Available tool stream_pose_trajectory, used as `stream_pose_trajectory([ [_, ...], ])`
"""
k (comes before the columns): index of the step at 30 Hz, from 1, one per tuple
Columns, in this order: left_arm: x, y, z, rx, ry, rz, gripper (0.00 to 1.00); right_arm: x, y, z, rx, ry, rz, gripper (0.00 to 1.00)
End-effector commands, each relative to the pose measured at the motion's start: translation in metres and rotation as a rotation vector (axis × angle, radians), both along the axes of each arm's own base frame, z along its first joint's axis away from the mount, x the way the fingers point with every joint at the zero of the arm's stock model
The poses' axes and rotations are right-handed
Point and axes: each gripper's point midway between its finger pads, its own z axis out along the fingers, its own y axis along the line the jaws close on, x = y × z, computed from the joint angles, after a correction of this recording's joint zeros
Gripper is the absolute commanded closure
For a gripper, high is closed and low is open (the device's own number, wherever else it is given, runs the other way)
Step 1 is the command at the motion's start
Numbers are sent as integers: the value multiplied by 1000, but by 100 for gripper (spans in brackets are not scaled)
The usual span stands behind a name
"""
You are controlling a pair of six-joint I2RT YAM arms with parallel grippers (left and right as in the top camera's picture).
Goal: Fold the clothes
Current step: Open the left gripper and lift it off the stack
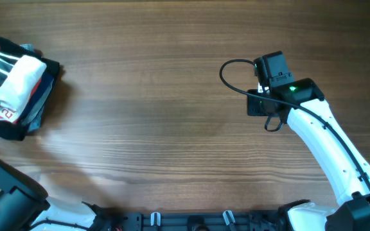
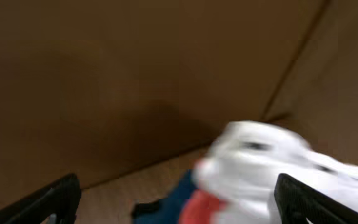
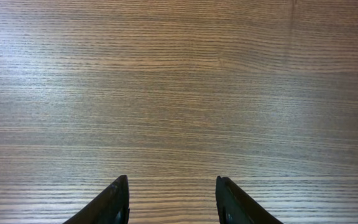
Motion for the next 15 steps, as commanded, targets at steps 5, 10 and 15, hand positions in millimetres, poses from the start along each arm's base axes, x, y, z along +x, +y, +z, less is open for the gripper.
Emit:
stream_pose_trajectory([
  [5,18,-5,69,-44,-178,-151,0,3,0,7,3,-22,-16,55],
  [10,62,-79,169,-34,-352,-448,0,5,3,8,19,-28,-11,48],
  [15,133,-213,169,-181,-200,-742,0,16,26,13,141,-66,31,12],
])
